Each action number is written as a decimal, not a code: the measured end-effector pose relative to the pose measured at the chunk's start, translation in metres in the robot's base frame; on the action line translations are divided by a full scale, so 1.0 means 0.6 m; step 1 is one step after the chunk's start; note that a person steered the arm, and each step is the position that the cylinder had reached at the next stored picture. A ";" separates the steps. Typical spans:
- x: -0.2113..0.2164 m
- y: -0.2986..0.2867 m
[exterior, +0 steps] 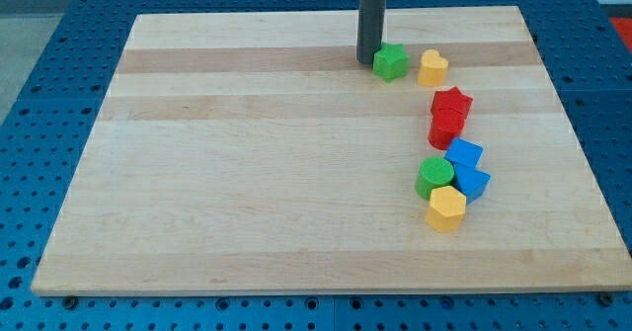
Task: Move the green star and the yellow heart towards up
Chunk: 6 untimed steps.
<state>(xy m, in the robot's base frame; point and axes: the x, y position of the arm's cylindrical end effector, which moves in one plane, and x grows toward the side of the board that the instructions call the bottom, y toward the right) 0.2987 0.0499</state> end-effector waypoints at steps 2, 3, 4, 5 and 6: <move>0.037 -0.065; 0.039 -0.065; 0.026 -0.042; 0.007 0.011; 0.007 0.028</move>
<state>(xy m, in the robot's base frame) 0.3029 0.0666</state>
